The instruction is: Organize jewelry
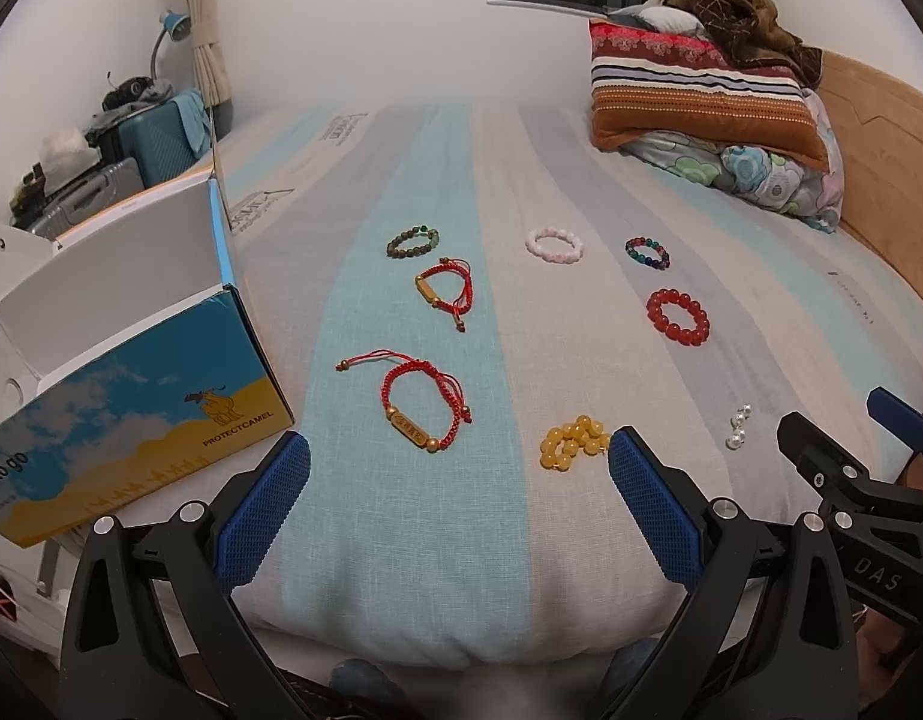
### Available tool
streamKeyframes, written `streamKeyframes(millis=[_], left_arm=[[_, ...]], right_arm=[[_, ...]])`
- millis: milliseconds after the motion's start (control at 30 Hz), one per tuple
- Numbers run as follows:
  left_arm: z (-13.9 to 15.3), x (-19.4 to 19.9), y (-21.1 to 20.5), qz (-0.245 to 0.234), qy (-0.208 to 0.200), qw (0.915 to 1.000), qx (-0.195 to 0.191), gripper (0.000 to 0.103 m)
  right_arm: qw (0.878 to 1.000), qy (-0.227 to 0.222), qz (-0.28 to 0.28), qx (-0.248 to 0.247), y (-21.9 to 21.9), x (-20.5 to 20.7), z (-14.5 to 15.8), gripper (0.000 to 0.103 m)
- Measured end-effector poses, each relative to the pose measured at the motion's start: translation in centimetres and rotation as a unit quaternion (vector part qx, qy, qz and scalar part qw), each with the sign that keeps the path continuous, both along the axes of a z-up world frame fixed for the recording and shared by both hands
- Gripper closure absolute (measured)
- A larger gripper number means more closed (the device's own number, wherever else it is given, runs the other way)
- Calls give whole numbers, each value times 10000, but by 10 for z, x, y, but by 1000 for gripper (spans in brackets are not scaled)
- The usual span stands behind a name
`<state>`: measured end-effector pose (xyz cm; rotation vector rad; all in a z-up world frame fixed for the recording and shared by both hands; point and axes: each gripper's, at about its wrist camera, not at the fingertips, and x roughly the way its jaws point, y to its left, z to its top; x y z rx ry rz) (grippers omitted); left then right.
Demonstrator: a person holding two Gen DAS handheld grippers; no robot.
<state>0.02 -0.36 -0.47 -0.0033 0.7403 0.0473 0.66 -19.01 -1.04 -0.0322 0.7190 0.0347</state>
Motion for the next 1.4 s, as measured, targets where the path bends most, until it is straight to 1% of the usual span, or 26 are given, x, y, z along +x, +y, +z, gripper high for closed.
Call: streamKeyframes(millis=[1067,1167,1400], left_arm=[[0,1,-4,-36,16,10000,57,6],[4,3,-3,-24,54,10000,43,6],[22,25,3,28,177,9998,-86,6]], right_arm=[[10000,-25,1,2,0,0,-1,7],[10000,-40,1,14,-1,1,4,7],[10000,-44,-43,58,-7,12,29,7]])
